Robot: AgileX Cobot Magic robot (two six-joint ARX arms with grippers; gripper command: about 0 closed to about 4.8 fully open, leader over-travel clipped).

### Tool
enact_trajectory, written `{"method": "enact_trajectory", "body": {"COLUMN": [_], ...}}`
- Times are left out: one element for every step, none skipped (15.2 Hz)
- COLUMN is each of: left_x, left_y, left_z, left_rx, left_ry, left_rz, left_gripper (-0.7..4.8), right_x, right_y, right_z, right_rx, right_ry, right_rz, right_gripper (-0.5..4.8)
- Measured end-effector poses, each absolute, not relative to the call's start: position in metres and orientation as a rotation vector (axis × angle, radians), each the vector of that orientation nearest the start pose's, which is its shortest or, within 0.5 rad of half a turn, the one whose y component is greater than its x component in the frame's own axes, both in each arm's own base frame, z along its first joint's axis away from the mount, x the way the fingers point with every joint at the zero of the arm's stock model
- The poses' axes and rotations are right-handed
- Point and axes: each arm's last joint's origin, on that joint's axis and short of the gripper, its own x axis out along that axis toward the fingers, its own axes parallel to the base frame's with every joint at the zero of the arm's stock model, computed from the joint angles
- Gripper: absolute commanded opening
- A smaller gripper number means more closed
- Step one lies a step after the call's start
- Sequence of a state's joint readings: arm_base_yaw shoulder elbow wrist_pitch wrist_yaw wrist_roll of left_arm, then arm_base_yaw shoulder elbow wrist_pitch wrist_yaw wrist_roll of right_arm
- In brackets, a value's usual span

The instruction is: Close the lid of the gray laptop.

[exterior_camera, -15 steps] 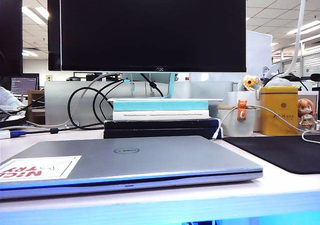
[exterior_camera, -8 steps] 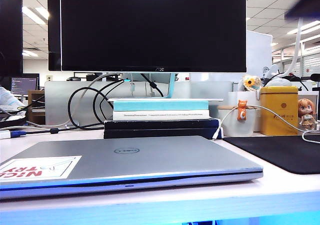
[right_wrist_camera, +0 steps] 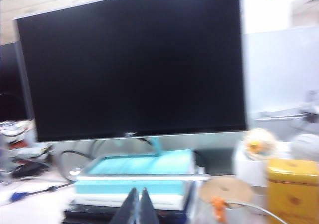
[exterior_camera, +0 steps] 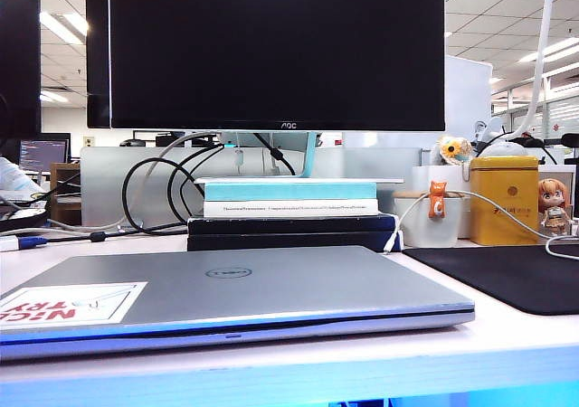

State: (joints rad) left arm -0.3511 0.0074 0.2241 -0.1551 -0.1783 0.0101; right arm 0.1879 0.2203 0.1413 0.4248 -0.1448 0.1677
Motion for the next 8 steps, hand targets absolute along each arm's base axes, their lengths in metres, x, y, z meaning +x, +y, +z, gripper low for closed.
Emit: {"method": "enact_trajectory", "body": {"left_x": [0.077,0.079,0.081,0.083,0.084,0.087,0.087,0.087], "left_y": [-0.021,-0.022,-0.022,-0.023,-0.023,-0.024,-0.024,-0.024], "left_z": [0.220,0.214,0.210,0.201,0.197,0.191,0.189,0.189], "left_rx": [-0.005,-0.005,-0.003,0.001,0.001,-0.016,-0.018,-0.016], "left_ry": [-0.051,-0.053,-0.047,-0.020,-0.007,-0.010,-0.007,-0.013], "left_rz": [-0.129,-0.122,-0.120,-0.110,-0.107,-0.105,-0.105,-0.105], "left_gripper": [-0.06,-0.06,-0.06,-0.06,-0.06,-0.06,-0.06,-0.06], "right_x": [0.094,0.095,0.096,0.097,0.098,0.098,0.098,0.098], "right_y": [0.021,0.020,0.020,0.021,0.021,0.020,0.020,0.019], "right_z": [0.222,0.192,0.187,0.180,0.179,0.177,0.177,0.177], "right_rx": [0.164,0.169,0.170,0.169,0.169,0.169,0.170,0.168], "right_ry": [-0.281,-0.207,-0.184,-0.114,-0.096,-0.075,-0.081,-0.079], "right_rz": [0.303,0.276,0.274,0.269,0.267,0.256,0.242,0.219], "right_gripper": [-0.05,-0.05,-0.05,-0.05,-0.05,-0.05,-0.05,-0.05]}}
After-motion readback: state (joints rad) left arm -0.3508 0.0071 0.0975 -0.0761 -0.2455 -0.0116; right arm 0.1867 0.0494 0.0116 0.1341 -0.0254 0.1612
